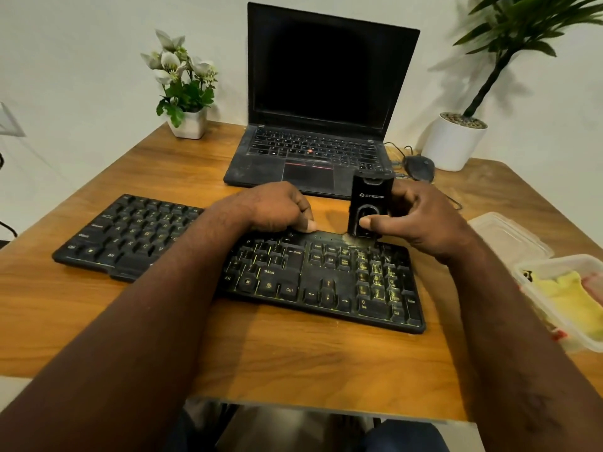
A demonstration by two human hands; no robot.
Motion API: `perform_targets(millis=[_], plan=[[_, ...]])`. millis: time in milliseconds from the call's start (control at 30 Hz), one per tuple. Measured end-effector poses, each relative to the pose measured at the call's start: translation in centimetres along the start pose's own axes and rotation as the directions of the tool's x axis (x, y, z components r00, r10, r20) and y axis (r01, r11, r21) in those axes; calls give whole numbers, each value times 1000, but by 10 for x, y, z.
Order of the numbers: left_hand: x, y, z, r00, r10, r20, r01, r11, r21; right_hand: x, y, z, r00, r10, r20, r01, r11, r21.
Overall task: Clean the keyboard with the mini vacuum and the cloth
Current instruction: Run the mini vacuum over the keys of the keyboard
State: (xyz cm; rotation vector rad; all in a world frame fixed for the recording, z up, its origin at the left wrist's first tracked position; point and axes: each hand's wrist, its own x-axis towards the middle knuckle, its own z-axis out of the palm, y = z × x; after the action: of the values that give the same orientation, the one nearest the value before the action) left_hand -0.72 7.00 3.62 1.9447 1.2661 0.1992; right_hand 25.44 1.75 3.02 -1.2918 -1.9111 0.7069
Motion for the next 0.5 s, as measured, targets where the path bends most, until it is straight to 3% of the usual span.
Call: perform_targets(millis=[200,367,500], plan=[[1,-1,1,999,-21,-50,21,1000,0,9,-24,36,995,-81,64,82,997,-12],[-1,-1,0,1000,-5,-3,5,1000,-26,-4,-10,-1,1000,12,8,-13,1000,12],[0,1,0,1000,5,-16,-5,1000,-5,1,-18,20,999,-3,35,2,999,42]])
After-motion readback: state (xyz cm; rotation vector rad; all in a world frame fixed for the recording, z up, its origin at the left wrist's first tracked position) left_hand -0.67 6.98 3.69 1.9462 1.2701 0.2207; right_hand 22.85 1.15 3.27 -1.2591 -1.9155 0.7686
